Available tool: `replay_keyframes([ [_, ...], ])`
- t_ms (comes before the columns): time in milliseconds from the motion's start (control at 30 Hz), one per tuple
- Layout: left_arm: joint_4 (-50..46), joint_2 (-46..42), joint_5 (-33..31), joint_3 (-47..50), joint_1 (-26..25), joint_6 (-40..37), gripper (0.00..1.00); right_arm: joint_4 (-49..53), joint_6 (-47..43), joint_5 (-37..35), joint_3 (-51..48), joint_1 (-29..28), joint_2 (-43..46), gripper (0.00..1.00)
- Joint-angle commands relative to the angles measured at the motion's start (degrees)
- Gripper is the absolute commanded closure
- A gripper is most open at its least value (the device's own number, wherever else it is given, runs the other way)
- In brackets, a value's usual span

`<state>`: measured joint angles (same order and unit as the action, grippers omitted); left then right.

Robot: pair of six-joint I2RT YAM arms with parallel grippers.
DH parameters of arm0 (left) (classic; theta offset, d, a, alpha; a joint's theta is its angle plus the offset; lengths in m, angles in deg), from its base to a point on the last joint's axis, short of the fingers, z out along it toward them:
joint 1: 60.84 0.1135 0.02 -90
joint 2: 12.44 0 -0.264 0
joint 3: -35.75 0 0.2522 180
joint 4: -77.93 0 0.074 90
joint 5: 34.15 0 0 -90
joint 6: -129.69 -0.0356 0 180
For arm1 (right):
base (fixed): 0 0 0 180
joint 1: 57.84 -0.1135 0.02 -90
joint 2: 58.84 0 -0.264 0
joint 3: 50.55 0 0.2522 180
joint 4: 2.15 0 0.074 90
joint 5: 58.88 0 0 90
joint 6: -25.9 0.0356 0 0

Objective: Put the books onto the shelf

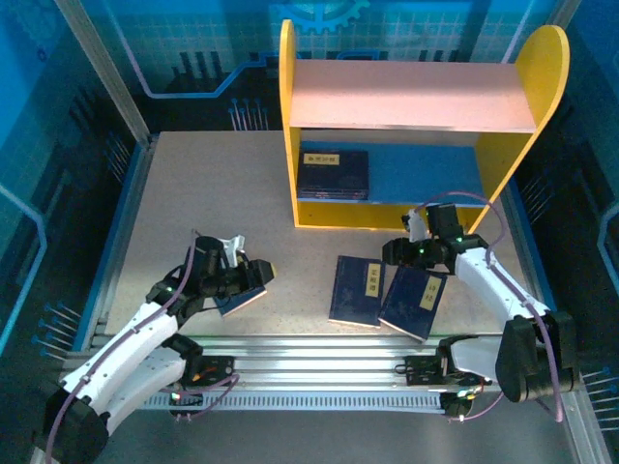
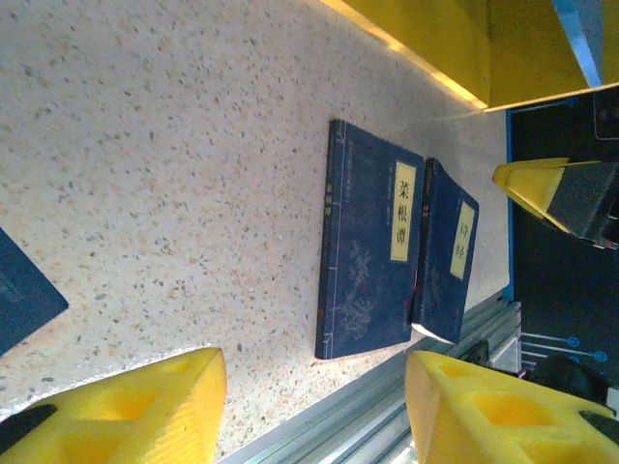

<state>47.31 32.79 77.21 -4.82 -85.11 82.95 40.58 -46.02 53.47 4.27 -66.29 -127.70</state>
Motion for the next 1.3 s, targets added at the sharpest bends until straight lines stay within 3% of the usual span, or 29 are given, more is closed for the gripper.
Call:
replay_keyframes([
  [0, 3.07, 2.31, -2.21, 2.14, -2.62, 2.35, 0.47, 1.54, 3.03, -2.96, -1.50, -2.03, 1.27, 0.55],
  [367, 14.97, 12.64, -2.38, 3.87, -8.58, 6.04, 0.45, 4.78, 7.13, -15.30, -1.44, -9.40, -2.46, 0.55],
  [1000, 17.38, 21.28, -4.07, 1.61, -11.85, 5.45, 0.45, 3.11, 7.59, -17.41, 2.27, -17.43, -13.37, 0.62],
  [1267, 18.14, 23.65, -4.65, 1.57, -12.14, 4.81, 0.45, -0.80, 9.51, -13.56, 2.96, -20.08, -16.14, 0.64],
])
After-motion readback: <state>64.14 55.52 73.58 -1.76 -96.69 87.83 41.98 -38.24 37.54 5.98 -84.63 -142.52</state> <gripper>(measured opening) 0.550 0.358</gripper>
